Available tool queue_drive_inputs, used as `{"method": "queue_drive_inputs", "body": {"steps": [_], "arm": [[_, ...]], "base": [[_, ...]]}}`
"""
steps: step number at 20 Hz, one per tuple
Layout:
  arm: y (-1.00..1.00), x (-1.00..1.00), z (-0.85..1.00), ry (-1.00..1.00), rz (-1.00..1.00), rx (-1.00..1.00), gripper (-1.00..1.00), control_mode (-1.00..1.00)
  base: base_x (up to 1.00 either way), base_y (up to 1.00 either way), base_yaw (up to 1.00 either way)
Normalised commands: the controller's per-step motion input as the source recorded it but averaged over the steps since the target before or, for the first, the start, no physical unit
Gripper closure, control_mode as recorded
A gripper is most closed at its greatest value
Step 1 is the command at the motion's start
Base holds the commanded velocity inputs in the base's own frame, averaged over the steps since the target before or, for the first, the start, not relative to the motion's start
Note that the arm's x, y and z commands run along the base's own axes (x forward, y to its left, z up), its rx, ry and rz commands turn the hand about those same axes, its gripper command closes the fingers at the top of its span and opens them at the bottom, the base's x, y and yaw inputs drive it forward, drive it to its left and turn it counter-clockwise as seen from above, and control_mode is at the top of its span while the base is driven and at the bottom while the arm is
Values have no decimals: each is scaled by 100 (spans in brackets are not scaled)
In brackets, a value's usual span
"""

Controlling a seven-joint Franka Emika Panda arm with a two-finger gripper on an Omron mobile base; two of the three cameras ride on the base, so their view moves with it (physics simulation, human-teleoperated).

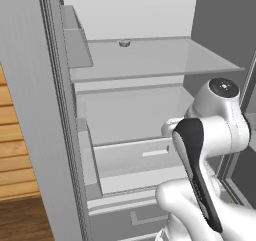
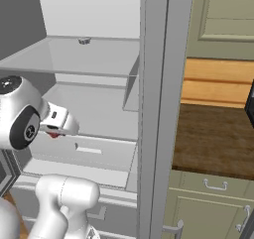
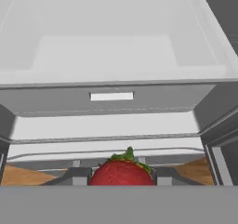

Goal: Take the strawberry from the fridge and place it on top of the pancake, located on the dining counter.

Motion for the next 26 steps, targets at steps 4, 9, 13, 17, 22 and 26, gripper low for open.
{"method": "queue_drive_inputs", "body": {"steps": [4, 9, 13, 17, 22, 26], "arm": [[-8, -39, 0, -25, 0, -1, 100, -100], [-18, 0, 0, -2, 0, 2, 100, -100], [-8, 0, -1, 0, 0, 0, 100, -100], [0, 0, 0, 0, 0, 0, 100, -100], [0, 0, 0, 0, 0, 0, 100, -100], [0, 0, 0, 0, 0, 0, 100, -100]], "base": [[0, 0, 0], [0, 0, 0], [0, 0, 0], [0, 0, 0], [0, 0, 0], [0, 0, 0]]}}
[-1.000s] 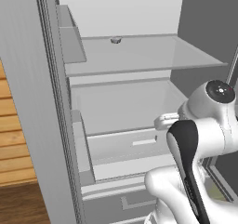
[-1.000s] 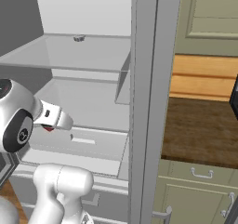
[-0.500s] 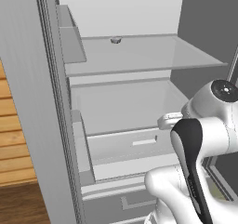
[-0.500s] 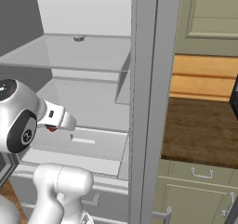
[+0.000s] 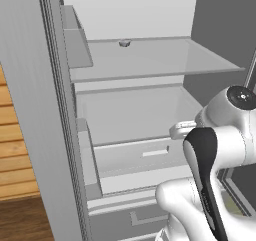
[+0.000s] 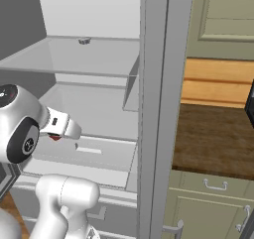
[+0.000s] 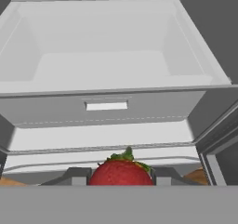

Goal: Take the strawberry from the fridge and place it on top of the pancake, located on the dining counter.

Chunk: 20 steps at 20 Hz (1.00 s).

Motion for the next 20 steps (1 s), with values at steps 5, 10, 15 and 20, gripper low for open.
{"method": "queue_drive_inputs", "body": {"steps": [5, 10, 15, 20], "arm": [[0, -5, 0, 0, 0, 0, 100, 100], [0, 0, 0, 0, 0, 0, 100, 100], [0, 0, 0, 0, 0, 0, 100, 100], [0, 0, 0, 0, 0, 0, 100, 100]], "base": [[-35, 0, 7], [-72, 2, 31], [-60, 13, 51], [-29, 24, 66]]}}
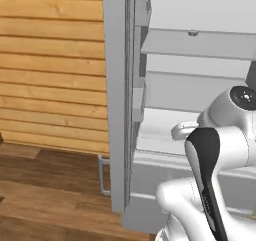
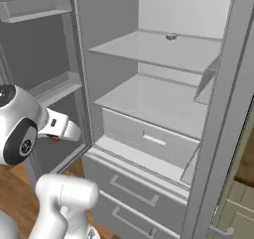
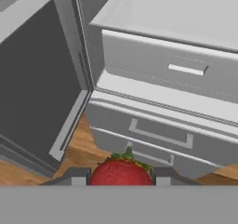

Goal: Take the strawberry from the fridge and place it on top of the pancake, located on the dining counter.

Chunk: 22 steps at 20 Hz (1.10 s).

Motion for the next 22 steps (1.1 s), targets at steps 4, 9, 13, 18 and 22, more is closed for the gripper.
{"method": "queue_drive_inputs", "body": {"steps": [4, 9, 13, 18, 22], "arm": [[0, 0, 0, 0, 0, 0, 100, 100], [0, 0, 0, 0, 0, 0, 100, 100], [0, 0, 0, 0, 0, 0, 100, 100], [0, 0, 0, 0, 0, 0, 100, 100], [0, 0, 0, 0, 0, 0, 100, 100]], "base": [[-49, -4, 71], [-83, -1, 70], [-79, 27, 61], [-89, 44, 60], [-78, 11, 69]]}}
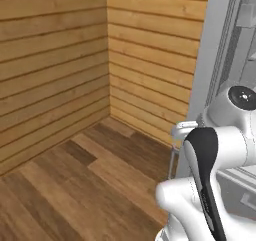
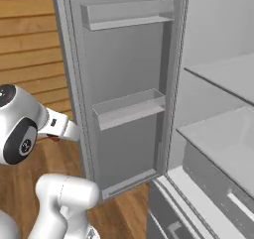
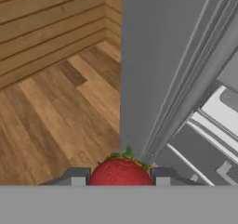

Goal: Take the strawberry from the fridge and place it on top of the pancake, located on the dining counter.

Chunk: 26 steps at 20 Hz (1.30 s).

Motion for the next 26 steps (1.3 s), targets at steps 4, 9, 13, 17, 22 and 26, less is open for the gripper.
{"method": "queue_drive_inputs", "body": {"steps": [4, 9, 13, 17, 22, 26], "arm": [[0, 0, 0, 0, 0, 0, 100, 100], [0, 0, 0, 0, 0, 0, 100, 100], [0, 0, 0, 0, 0, 0, 100, 100], [0, 0, 0, 0, 0, 0, 100, 100], [0, 0, 0, 0, 0, 0, 100, 100], [0, 0, 0, 0, 0, 0, 100, 100]], "base": [[-74, 31, 65], [-17, 64, 59], [0, 89, 52], [14, 65, 43], [83, 44, 28], [100, 0, 4]]}}
